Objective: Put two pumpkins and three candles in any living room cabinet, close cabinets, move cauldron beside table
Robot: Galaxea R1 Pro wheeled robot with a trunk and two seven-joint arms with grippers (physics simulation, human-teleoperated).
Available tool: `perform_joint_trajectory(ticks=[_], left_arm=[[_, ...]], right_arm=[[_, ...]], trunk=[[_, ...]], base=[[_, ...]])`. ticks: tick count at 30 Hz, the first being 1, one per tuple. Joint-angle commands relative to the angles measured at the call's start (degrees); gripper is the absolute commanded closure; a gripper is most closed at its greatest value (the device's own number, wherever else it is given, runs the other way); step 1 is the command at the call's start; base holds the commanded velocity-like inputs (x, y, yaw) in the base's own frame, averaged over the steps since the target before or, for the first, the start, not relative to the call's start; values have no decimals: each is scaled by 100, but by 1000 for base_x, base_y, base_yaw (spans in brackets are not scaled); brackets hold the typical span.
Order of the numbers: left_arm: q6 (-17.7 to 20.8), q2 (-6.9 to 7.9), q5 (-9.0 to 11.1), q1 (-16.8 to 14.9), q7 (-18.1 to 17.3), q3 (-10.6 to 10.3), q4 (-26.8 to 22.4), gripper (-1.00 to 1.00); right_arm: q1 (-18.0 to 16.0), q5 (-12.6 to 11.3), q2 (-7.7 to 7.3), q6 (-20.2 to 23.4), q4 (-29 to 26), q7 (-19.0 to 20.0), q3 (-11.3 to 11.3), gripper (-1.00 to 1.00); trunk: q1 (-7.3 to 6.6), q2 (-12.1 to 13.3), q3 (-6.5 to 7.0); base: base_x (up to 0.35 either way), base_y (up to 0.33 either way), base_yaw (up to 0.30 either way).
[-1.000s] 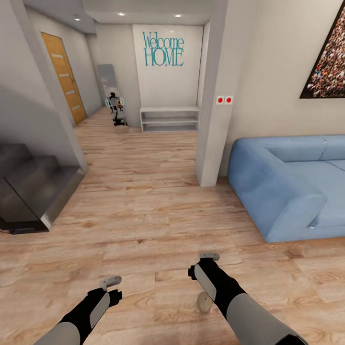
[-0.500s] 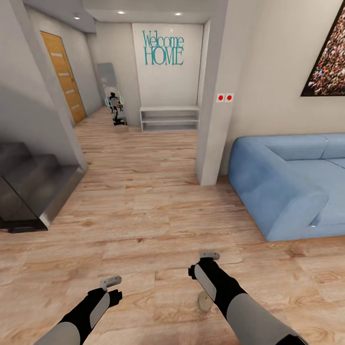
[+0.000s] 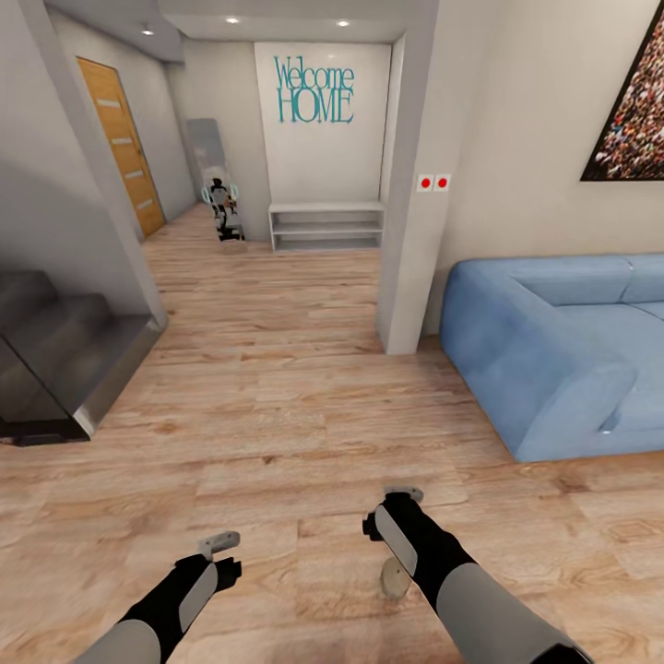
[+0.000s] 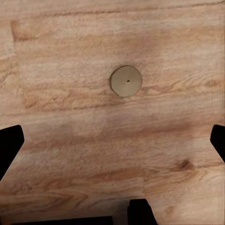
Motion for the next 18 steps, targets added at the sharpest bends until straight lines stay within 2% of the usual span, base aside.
perform_joint_trajectory(ticks=[1, 7, 9, 11, 14, 18], left_arm=[[25, -34, 56, -1, 51, -46, -12, -100], [32, -160, 55, -1, 59, -54, -12, -100], [31, -179, 55, -1, 58, -54, -12, -100], [30, -190, 55, -1, 60, -55, -12, -100], [33, -189, 55, -1, 56, -53, -12, -100], [158, -168, 59, -1, 43, -47, -19, -100]], right_arm=[[-3, -60, -6, 24, -10, -60, 29, -100], [-3, -59, -34, 25, -3, -82, 16, -100], [-5, -60, -118, 32, 13, -89, -39, -100], [-9, -60, -215, 44, 22, -97, -175, -100], [-39, -60, -332, 76, 35, -96, -498, -100], [-56, -57, -369, 95, 38, -95, -692, -100]], trunk=[[22, -44, -24], [154, -285, -131], [198, -365, -167], [242, -446, -203], [308, -566, -257], [396, -726, -329]], base=[[0, 0, 0], [0, 0, 0], [0, 0, 0], [0, 0, 0], [0, 0, 0], [0, 0, 0]])
